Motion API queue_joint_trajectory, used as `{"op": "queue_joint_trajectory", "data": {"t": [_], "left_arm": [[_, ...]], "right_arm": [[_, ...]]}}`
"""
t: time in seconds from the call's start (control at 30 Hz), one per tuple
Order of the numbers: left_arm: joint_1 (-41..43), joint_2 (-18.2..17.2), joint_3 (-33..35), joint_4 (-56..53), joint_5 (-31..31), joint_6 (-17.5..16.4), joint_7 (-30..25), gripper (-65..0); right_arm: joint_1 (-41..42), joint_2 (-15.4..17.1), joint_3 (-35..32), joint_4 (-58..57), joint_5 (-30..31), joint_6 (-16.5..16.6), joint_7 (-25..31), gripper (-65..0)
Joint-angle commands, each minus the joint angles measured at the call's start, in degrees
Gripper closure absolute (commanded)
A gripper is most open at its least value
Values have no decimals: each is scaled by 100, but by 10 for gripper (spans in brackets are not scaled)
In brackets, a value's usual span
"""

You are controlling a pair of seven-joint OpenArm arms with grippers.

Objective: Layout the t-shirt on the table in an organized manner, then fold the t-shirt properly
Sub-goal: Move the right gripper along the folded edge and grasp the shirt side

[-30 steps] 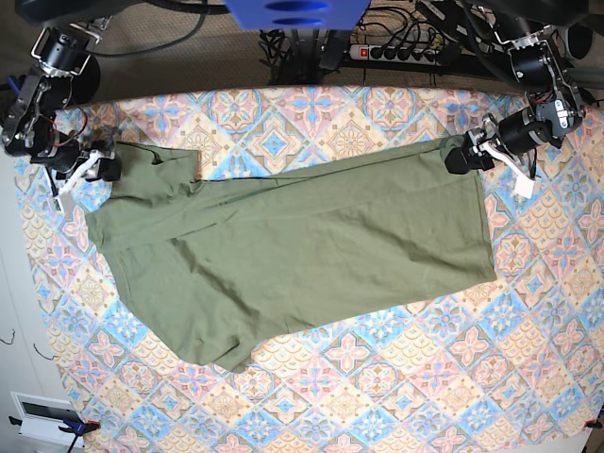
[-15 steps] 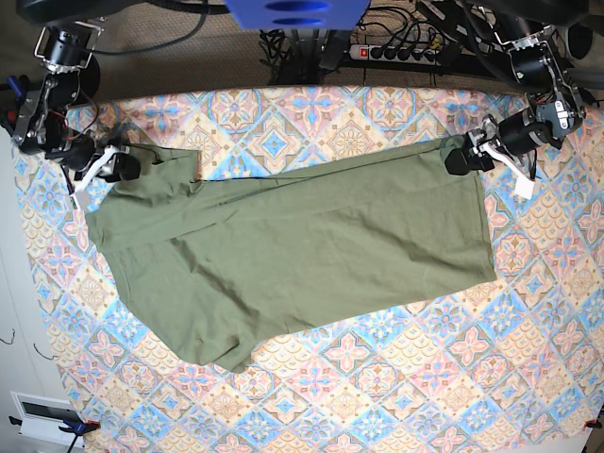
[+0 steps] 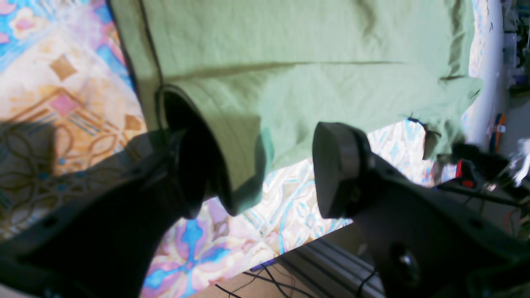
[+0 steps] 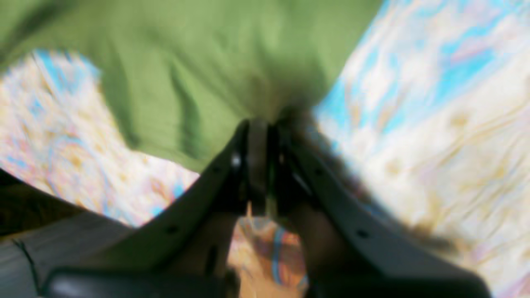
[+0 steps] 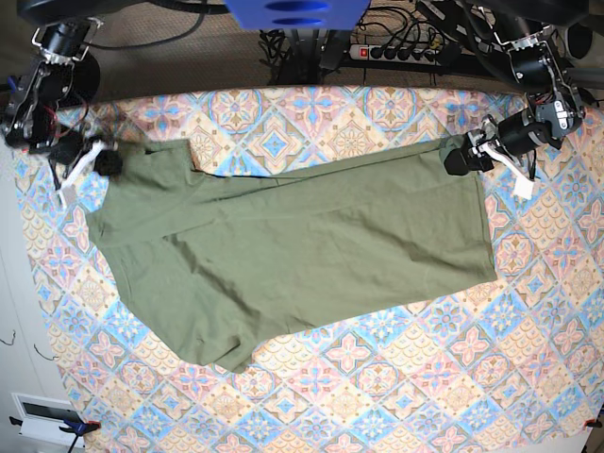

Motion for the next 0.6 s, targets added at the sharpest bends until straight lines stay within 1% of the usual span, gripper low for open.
{"op": "queue_joint_trajectory", "data": {"t": [0.0,0.13,0.17,0.23,0.3,0.37,0.47,0.5,0.57], "left_arm": [[-37,-95,-28,99,-136,-22,-58,-383],[-37,-77,-28,99,-136,-22,-58,-383],[-37,-59,-28,99,-136,-22,-58,-383],[-37,-16,-28,99,-136,-22,-58,-383],[-37,-7,-28,99,-136,-22,-58,-383],[-37,2,-28,99,-136,-22,-58,-383],[-37,2,-28,99,-136,-22,-58,-383],[-37,2,-28,99,-136,-22,-58,-383],[-37,-7,-28,99,-136,-22,-58,-383]], "right_arm": [[354,138,16,176,263,21,152,-22],[1049,129,-1,176,298,21,152,-22],[1234,76,-10,141,298,21,152,-22],[1638,-161,-19,88,245,21,152,-22],[2060,-302,-265,-105,87,21,152,-22],[2473,-337,-687,-387,-71,21,161,-22],[2869,-364,-1118,-677,-405,21,214,-22],[2904,-443,-1197,-738,-555,21,214,-22],[2921,-636,-1136,-747,-836,21,214,-22]]}}
